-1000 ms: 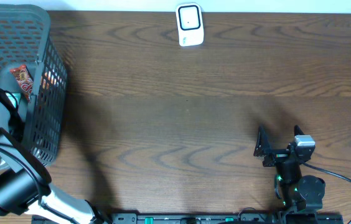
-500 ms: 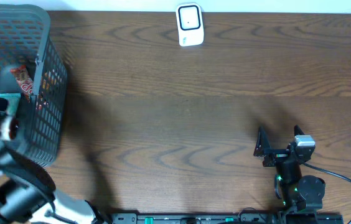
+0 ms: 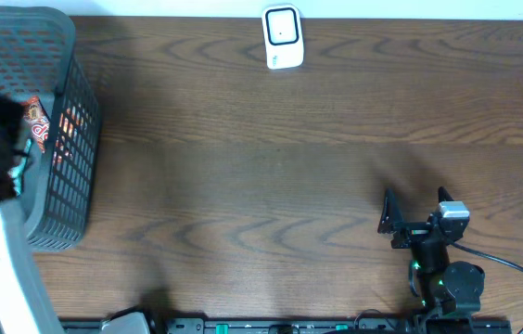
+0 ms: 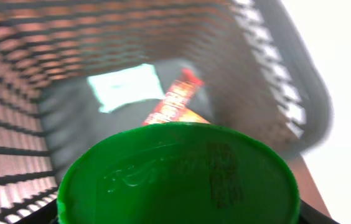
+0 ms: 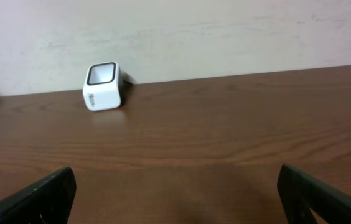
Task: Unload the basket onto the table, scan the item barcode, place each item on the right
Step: 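Carry the jar with the left gripper to the white scanner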
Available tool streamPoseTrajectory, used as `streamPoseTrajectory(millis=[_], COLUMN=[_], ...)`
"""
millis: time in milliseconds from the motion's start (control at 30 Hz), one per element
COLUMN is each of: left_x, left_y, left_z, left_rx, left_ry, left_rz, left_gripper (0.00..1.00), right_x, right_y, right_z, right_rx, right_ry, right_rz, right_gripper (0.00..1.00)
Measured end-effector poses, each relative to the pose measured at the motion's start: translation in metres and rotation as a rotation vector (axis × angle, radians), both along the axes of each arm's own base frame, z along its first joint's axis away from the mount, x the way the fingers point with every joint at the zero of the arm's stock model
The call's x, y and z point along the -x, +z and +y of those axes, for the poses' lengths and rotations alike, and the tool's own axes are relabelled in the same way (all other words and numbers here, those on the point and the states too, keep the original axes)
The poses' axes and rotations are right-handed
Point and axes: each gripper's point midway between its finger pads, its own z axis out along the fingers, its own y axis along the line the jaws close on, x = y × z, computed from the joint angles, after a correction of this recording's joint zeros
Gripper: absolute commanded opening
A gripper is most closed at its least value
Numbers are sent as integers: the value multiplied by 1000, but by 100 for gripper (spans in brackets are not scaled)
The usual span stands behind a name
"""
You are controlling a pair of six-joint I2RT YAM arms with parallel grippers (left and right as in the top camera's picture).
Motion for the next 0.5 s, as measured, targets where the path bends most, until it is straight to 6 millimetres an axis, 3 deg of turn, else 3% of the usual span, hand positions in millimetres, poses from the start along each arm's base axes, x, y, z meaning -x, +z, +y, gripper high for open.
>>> streamPoseTrajectory(millis=[33, 167, 400, 500], left_x=[-4, -33, -71, -78], left_y=[2, 7, -24, -38], left_z=[-6, -70, -161, -187], left_rx=[-6, -62, -170, -213], left_ry=[-22, -211, -335, -325], left_rz=[-8, -19, 57, 62], left_gripper=[69, 69, 69, 69], right_x=[0, 0, 0, 0], right_y=[0, 0, 0, 0], right_z=[0, 0, 0, 0], right_rx=[0, 0, 0, 0], right_ry=[0, 0, 0, 0], right_rz=[0, 0, 0, 0], right_gripper=[99, 99, 99, 99])
